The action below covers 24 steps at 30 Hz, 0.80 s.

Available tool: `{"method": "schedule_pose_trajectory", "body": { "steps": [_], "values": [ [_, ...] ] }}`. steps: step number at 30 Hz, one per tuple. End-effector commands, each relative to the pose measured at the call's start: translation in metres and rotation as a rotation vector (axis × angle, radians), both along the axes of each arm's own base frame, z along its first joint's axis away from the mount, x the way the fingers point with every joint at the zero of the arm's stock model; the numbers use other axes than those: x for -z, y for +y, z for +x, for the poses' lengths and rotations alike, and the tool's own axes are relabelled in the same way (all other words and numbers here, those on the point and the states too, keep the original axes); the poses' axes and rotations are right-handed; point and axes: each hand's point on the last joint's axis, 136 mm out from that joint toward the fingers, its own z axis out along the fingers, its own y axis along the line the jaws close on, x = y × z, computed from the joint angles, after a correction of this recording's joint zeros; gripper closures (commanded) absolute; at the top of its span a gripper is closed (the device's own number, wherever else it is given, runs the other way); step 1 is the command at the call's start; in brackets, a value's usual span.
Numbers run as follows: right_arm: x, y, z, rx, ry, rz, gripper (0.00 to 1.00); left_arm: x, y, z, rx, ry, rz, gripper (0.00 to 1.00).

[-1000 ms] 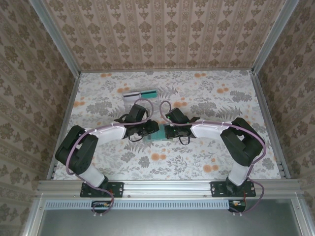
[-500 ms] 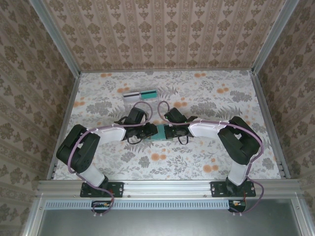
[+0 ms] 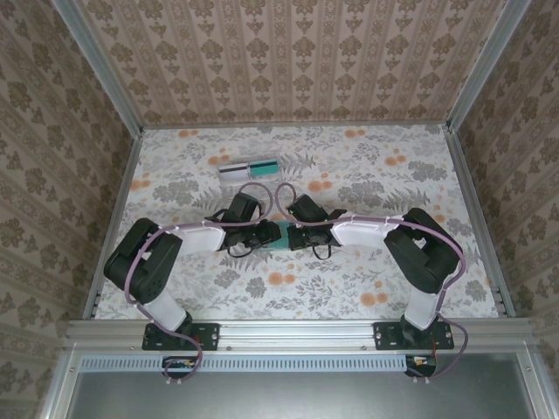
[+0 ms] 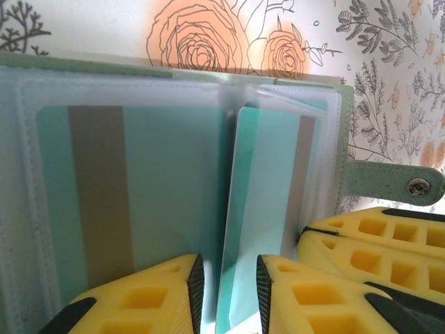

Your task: Take the credit cards out of the card holder

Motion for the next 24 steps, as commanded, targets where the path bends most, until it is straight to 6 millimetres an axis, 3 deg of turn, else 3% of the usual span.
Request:
{"method": "schedule_pose_trajectory", "body": {
  "steps": [1, 15, 18, 24],
  "values": [
    [0.012, -0.002, -0.006, 0.006, 0.034, -0.029, 0.94, 0.006, -0.001, -0.005, 0.007, 0.022, 0.001, 0.72],
    [0.015, -0.009, 0.002, 0.022, 0.020, -0.053, 0.94, 0.007, -0.011, -0.008, 0.043, 0.035, -0.025, 0.76],
    [0.015, -0.009, 0.002, 0.022, 0.020, -0.053, 0.94, 0.005, -0.011, -0.008, 0.042, 0.034, -0.028, 0.85],
    [0.019, -0.011, 0.002, 0.026, 0.028, -0.058, 0.94, 0.001, -0.007, -0.006, 0.028, 0.029, -0.037, 0.81]
  ]
}}
